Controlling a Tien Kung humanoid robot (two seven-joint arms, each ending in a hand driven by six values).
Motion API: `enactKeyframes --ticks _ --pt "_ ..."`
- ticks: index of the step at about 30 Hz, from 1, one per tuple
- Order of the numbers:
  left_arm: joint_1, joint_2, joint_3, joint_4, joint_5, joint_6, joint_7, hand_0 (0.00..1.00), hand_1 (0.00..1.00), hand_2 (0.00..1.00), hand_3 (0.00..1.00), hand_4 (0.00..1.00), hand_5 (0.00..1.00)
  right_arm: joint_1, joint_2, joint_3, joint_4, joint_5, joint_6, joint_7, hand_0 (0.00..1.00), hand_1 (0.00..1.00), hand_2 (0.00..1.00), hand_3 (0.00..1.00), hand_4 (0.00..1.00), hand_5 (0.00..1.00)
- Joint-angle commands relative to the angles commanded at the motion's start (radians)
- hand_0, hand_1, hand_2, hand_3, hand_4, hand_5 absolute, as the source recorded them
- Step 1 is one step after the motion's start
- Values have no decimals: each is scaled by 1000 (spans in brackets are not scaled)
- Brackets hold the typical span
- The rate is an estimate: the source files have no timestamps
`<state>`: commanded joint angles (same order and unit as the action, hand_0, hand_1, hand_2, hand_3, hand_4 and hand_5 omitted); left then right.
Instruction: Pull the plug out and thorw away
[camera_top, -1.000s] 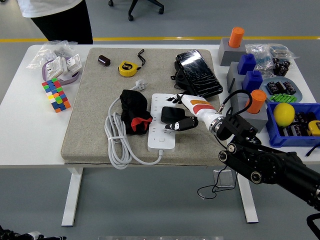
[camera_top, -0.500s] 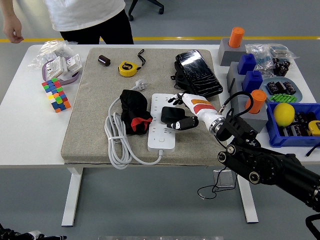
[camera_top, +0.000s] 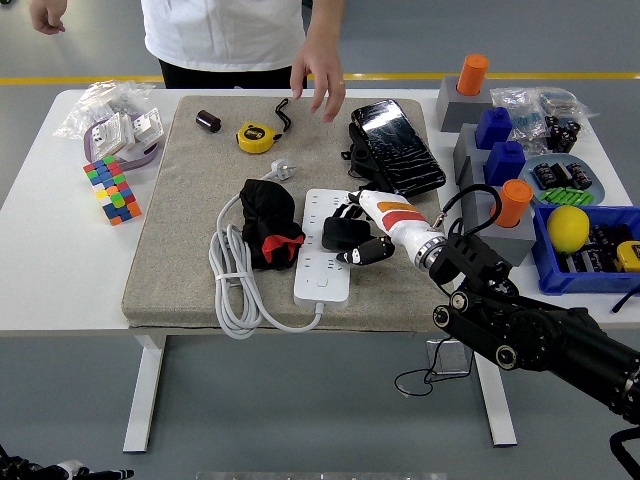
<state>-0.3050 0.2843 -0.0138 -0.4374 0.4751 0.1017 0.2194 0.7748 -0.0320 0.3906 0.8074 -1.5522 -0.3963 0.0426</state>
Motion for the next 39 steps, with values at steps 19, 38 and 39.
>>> enactKeyframes --ticks 19,38,39 --pt "1 0 0 -1 1 0 0 548 682 706 688 880 593 1 3 -12 6 -34 -1 -11 444 495 522 548 925 2" --pt "1 2 12 -2 -1 -2 1 546 682 706 689 880 592 -6 -11 72 94 -34 12 -25 427 479 512 544 896 2" --pt "1 2 11 -3 1 -2 1 546 682 706 689 880 592 -9 -16 87 104 -33 14 -27 427 479 512 544 896 2"
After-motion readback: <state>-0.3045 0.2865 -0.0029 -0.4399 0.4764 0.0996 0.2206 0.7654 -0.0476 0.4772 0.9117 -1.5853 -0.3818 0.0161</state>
